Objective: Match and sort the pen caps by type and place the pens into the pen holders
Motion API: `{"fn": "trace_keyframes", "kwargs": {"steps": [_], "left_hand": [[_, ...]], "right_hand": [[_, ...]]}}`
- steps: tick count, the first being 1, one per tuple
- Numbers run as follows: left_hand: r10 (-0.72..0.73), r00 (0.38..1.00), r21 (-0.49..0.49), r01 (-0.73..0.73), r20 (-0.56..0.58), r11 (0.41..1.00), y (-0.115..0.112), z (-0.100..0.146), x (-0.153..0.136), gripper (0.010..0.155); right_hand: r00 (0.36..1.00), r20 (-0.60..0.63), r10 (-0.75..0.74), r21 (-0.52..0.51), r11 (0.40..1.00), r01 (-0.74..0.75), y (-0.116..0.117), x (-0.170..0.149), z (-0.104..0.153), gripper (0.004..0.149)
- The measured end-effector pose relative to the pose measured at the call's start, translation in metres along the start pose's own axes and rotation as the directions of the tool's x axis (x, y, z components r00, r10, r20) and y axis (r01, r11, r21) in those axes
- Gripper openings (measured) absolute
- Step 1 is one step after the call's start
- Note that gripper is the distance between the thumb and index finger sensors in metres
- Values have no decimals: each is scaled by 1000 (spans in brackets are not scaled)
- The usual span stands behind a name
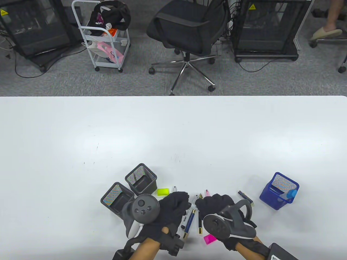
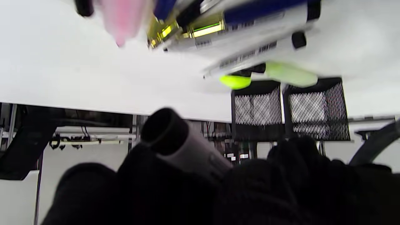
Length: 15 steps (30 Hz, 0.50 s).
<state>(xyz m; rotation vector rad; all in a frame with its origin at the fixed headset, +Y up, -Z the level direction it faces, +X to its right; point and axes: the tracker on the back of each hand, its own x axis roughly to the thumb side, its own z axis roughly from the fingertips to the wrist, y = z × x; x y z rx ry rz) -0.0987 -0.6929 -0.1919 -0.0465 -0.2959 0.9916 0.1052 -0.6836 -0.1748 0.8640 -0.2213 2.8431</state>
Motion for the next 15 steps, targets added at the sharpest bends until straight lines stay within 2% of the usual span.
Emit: {"fn": "trace_keyframes", "kwargs": {"steps": [1,3,6,8,10,13,15], "left_hand": [[27,1000,6,-27,14,1000,1,-1,0,42],[26,999,45,-27,32,999,8,0,2,41],[-129,989,153,118,68,981,39,4,11,41],[-257,964,280,229,69,932,69,8,16,42],[-314,949,363,278,43,890,94,12,19,42],[-386,922,454,348,-10,820,115,16,22,42],[-474,878,484,445,-69,753,122,16,22,42]], "right_hand": [[1000,-15,-6,38,999,6,-2,0,0,52],[999,-33,-25,2,1000,25,-5,-3,0,54],[995,-98,21,10,1000,-20,-10,-15,0,59],[988,-148,48,27,999,-44,-9,-30,3,60],[981,-190,36,48,998,-27,-9,-42,4,60],[970,-242,18,48,999,-7,-10,-55,5,60],[966,-259,23,48,999,-11,-10,-60,5,60]]}}
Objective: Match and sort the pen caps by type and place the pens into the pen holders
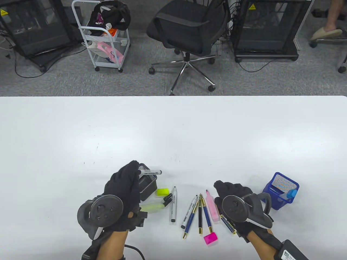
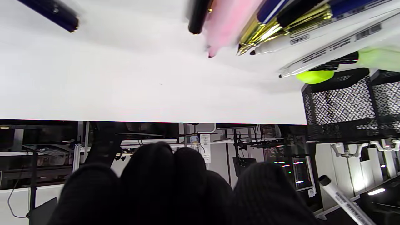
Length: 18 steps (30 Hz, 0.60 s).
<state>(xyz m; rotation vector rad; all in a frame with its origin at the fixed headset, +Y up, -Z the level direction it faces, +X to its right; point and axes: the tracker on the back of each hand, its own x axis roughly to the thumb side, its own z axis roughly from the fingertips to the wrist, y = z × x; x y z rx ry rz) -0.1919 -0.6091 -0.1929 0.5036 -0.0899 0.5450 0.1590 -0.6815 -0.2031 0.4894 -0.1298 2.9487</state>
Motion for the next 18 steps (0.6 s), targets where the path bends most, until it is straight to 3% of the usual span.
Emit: {"fn": "trace_keyframes", "kwargs": {"steps": [3,8,18], "left_hand": [[-145,989,-17,145,-14,989,-4,-4,0,42],[-362,932,-137,358,1,923,-34,-15,18,42],[-507,856,-386,503,101,773,-91,-37,32,42]], "right_hand": [[1000,-8,12,11,1000,-12,1,-2,-1,61],[999,-17,29,35,999,-29,3,-5,-3,61],[1000,-22,19,49,999,-18,1,-15,-2,61]]}}
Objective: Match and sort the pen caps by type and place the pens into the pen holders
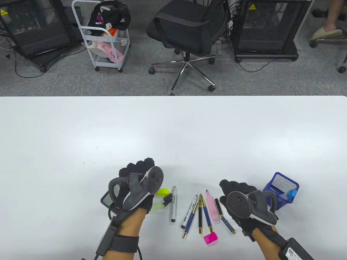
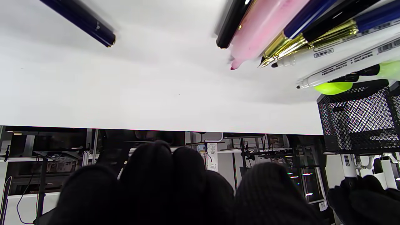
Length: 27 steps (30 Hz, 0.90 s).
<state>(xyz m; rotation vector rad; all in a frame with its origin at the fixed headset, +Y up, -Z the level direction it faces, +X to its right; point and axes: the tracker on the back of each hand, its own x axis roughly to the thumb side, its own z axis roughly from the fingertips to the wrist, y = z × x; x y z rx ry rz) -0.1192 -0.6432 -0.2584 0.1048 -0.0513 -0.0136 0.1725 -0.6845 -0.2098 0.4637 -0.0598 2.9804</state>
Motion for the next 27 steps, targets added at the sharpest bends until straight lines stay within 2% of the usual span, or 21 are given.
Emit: {"fn": "trace_keyframes", "kwargs": {"steps": [8,10,12,14,16,18,19,22,26,27], "left_hand": [[-16,1000,-74,15,-10,997,-10,-2,4,42],[-5,1000,-73,4,-18,997,-8,0,2,48],[27,999,-30,-27,-27,999,0,5,-1,54],[67,998,64,-66,-3,996,18,18,-2,59],[58,996,131,-66,63,989,28,31,3,62],[52,985,150,-77,165,986,33,48,11,68],[57,979,140,-85,196,986,31,54,14,68],[20,963,13,-25,270,1000,10,71,27,67],[-171,951,-146,213,256,966,-34,78,36,65],[-184,953,-182,231,243,956,-42,78,37,66]], "right_hand": [[1000,1,-4,5,1000,4,-1,-2,0,61],[1000,4,-9,-7,1000,9,-2,-2,0,61],[1000,2,-16,-17,1000,16,-4,-3,1,62],[1000,1,-20,-20,1000,20,-5,-4,1,62],[1000,0,-19,-22,1000,19,-5,-5,1,62],[1000,-3,-18,-18,1000,17,-5,-6,0,62],[1000,-4,-17,-17,1000,17,-5,-6,0,62],[1000,-7,-12,-6,1000,12,-4,-6,0,63],[1000,1,0,12,1000,0,-2,-1,1,63],[1000,3,3,12,1000,-3,-2,-1,1,63]]}}
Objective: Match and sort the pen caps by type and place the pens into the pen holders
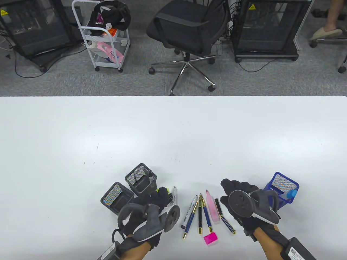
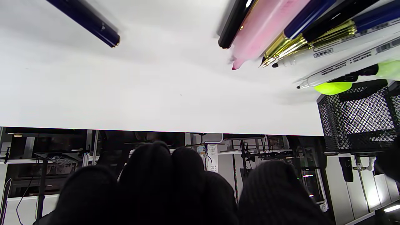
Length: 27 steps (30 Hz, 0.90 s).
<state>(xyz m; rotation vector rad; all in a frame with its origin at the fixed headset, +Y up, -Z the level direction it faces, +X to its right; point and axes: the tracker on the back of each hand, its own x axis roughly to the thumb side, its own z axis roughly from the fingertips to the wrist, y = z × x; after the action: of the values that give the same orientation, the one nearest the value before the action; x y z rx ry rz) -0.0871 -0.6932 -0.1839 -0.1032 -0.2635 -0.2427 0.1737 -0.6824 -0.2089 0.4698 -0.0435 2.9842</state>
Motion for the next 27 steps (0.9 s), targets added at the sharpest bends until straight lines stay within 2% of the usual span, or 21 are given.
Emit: {"fn": "trace_keyframes", "kwargs": {"steps": [3,5,8,12,21,24,27], "left_hand": [[-13,999,-90,8,-50,996,-19,-8,9,67],[-158,986,-92,153,-50,984,-26,-13,18,67],[-267,963,-107,260,-49,960,-34,-19,27,66],[-282,958,-146,272,-51,951,-45,-27,30,65],[-312,949,-125,304,-46,944,-51,-28,28,60],[-308,950,-120,302,-42,946,-50,-27,26,57],[-252,967,-104,246,-48,964,-40,-23,24,55]], "right_hand": [[1000,16,-2,-12,1000,2,0,2,1,64],[1000,16,-7,-17,1000,7,-1,3,1,65],[1000,15,-6,-21,1000,6,-2,2,2,65],[1000,6,-10,-20,1000,10,-3,0,2,65],[1000,6,-3,-24,1000,3,-3,-1,1,65],[1000,6,-2,-25,1000,2,-3,-1,1,65],[1000,5,-3,-28,1000,3,-3,-1,1,65]]}}
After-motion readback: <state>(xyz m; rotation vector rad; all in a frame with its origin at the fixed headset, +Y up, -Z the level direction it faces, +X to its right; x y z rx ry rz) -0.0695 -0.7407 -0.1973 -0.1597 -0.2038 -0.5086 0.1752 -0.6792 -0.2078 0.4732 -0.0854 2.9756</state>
